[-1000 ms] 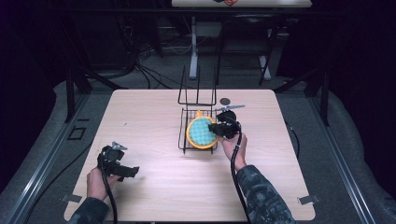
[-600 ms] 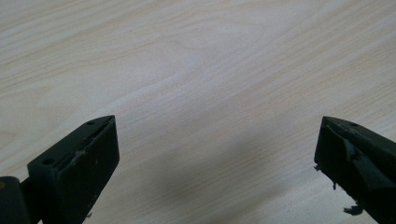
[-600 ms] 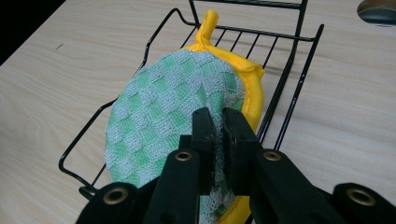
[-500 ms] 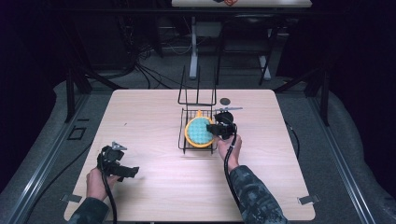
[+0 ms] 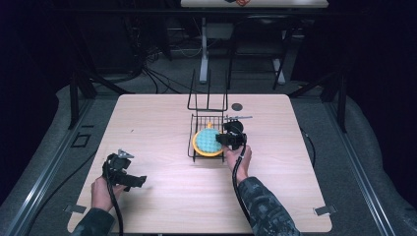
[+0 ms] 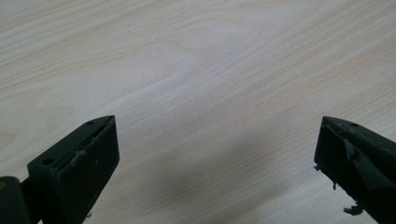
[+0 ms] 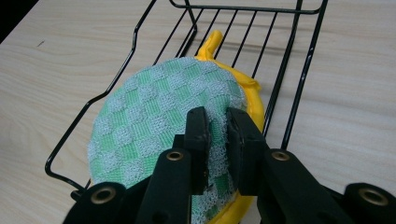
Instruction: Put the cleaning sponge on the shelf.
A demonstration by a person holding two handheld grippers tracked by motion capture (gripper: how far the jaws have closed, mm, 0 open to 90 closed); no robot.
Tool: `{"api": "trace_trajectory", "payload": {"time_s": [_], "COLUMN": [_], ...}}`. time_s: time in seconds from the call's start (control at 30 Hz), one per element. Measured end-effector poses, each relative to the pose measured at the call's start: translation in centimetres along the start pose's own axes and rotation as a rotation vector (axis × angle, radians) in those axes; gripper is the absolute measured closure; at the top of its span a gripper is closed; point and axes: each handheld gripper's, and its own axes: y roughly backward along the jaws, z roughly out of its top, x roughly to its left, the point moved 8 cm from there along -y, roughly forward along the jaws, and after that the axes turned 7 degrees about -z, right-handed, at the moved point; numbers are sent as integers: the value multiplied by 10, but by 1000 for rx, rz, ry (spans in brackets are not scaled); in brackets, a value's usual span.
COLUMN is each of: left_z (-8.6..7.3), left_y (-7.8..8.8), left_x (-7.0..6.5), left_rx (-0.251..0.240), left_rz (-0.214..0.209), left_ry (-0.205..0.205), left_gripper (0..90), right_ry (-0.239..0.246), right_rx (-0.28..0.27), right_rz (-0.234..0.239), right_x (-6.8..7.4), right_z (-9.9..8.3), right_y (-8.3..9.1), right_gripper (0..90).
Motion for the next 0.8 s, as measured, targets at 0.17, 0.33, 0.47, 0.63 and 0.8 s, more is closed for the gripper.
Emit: {"api": "trace_trajectory", "payload": {"time_s": [0.17, 0.33, 0.47, 0.63, 0.8], "left_z": [0, 0, 0, 1, 1], "left_y": [0, 0, 0, 1, 0], "left_x": [0, 0, 0, -1, -2], "left_rx": [-3, -4, -3, -2, 1], "left_rz": [6, 6, 9, 5, 4], "left_ry": [-2, 0, -8, -6, -8], "left_gripper": [0, 0, 0, 0, 0], "right_ry": [0, 10, 36, 85, 151], "right_rx": [9, -15, -12, 1, -7], "right_rz": [13, 28, 49, 75, 95], "right_x": [2, 0, -1, -2, -4], "right_z": [-1, 3, 6, 6, 6], "right_y": [3, 10, 19, 35, 54], "right_gripper": [710, 550, 410, 274, 202]}}
